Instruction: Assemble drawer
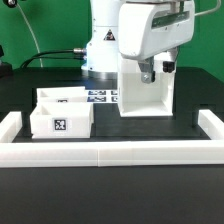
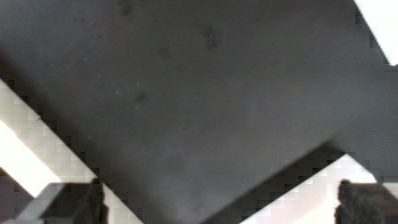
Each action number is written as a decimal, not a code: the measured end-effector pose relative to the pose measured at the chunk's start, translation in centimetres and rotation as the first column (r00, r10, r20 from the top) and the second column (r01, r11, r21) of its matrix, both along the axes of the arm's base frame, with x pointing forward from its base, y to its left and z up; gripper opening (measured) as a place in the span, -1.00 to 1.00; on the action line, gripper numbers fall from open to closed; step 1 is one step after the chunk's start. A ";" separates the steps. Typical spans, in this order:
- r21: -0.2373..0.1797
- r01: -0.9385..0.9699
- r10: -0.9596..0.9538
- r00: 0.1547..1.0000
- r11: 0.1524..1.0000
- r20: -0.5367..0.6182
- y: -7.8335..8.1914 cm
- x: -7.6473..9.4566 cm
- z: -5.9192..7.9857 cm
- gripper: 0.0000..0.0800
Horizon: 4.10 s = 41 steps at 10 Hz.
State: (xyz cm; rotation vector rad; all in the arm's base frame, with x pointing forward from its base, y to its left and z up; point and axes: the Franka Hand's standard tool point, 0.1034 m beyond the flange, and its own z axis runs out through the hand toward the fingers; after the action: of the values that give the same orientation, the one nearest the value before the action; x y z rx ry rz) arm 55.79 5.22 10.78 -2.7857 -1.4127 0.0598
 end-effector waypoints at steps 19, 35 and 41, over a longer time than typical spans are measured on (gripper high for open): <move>-0.023 0.572 -0.571 0.820 0.820 0.035 3.3 -9.0 3.3 0.62; -0.021 0.775 -0.775 0.630 0.632 -0.055 5.5 -15.5 -0.1 0.62; -0.025 0.772 -0.771 0.634 0.636 -0.056 5.5 -15.7 -0.5 -0.45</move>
Offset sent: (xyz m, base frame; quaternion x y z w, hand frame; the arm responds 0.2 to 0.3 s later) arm 0.0000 0.0000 0.0000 0.0000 0.0000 0.0000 1.0000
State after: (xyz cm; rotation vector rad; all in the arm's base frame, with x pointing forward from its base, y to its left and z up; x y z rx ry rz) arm 40.09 10.71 10.32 -3.0764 -0.0859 0.1256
